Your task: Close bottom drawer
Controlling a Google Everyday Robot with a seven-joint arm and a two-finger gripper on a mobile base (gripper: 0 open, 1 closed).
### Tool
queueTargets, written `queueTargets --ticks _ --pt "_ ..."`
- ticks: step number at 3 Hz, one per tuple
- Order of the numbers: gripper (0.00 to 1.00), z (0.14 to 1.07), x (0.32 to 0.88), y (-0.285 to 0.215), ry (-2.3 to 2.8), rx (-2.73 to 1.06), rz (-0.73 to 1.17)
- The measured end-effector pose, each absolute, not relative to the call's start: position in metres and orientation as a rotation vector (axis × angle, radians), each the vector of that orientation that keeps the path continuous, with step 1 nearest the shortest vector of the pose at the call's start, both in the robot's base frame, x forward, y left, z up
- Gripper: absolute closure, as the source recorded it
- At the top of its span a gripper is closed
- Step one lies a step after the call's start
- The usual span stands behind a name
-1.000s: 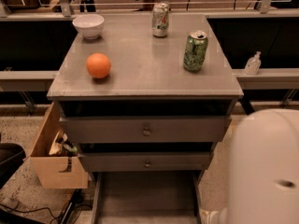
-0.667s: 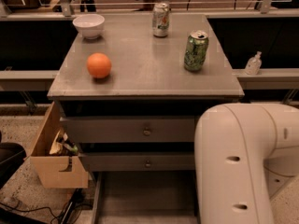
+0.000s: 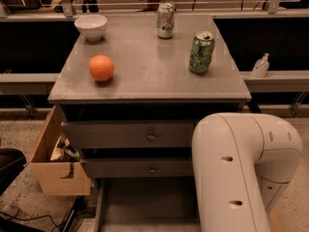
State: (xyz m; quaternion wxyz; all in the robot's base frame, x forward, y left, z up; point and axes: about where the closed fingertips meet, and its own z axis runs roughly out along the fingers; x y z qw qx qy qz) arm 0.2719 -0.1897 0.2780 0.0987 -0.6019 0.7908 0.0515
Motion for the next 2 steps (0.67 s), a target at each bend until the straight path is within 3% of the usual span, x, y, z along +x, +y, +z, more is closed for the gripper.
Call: queueTargets --ticks 2 --pt "1.00 0.250 0.267 -0.175 2.347 -1.745 0.193"
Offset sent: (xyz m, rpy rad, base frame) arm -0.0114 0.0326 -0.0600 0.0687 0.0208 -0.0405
